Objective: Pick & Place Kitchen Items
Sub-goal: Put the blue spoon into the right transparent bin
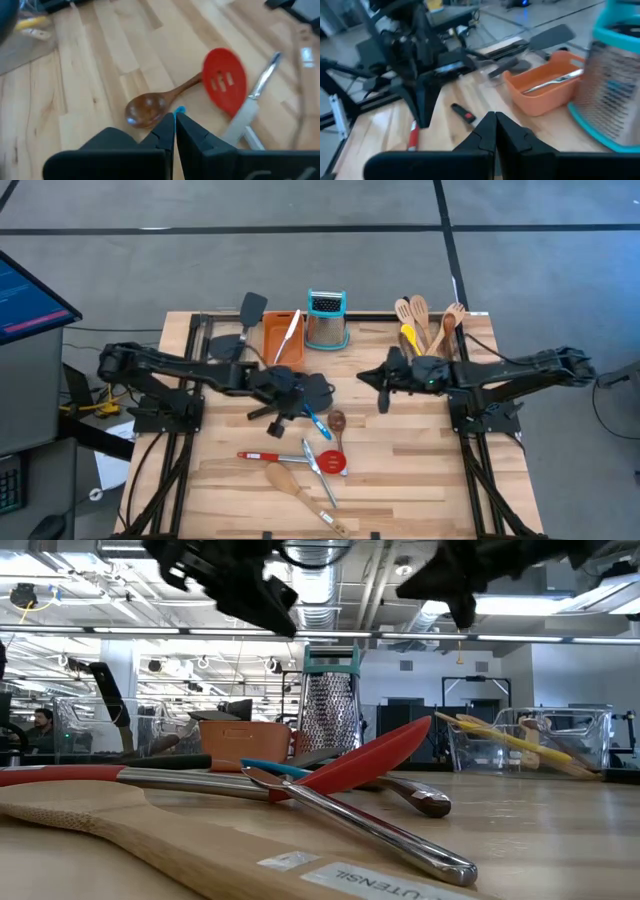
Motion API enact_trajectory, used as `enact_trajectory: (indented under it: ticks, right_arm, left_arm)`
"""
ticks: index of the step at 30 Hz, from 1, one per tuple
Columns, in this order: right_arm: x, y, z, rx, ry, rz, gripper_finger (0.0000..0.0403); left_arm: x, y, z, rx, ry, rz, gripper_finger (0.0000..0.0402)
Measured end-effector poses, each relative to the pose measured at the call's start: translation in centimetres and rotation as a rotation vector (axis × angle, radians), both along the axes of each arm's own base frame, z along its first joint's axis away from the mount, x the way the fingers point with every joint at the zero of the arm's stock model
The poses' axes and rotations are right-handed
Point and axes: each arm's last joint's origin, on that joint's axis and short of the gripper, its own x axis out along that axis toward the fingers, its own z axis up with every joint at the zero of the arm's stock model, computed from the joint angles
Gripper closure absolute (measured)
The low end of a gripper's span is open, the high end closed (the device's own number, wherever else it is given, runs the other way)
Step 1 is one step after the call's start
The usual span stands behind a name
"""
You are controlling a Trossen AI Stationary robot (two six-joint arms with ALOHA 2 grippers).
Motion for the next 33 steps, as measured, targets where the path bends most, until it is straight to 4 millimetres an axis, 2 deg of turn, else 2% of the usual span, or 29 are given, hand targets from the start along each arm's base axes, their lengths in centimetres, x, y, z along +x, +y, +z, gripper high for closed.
enact_trajectory:
  ticks: [5,10,15,21,28,33]
  right_arm:
    - [-1.9,-0.7,-0.7,-0.035,-0.066,-0.018,0.0403]
    - [-2.9,-0.9,-1.2,-0.073,-0.148,0.086,0.0403]
    - [-3.4,-1.0,-1.3,-0.109,-0.184,0.187,0.0403]
    - [-3.5,-1.2,-1.2,-0.171,-0.180,0.204,0.0403]
    - [-3.6,-1.9,-1.6,-0.171,-0.131,0.175,0.0403]
    - [-3.5,-2.2,-1.9,-0.163,-0.110,0.190,0.0403]
  left_arm:
    - [2.6,0.9,0.3,0.046,0.058,-0.012,0.0399]
    - [4.2,2.1,0.1,0.056,0.146,0.015,0.0399]
    - [4.5,3.2,-1.8,0.116,0.264,0.050,0.0399]
    - [4.7,3.8,-4.1,0.119,0.382,0.064,0.0399]
    - [5.2,3.8,-5.6,0.145,0.416,0.075,0.0397]
    - [5.3,3.5,-5.6,0.214,0.411,0.107,0.0380]
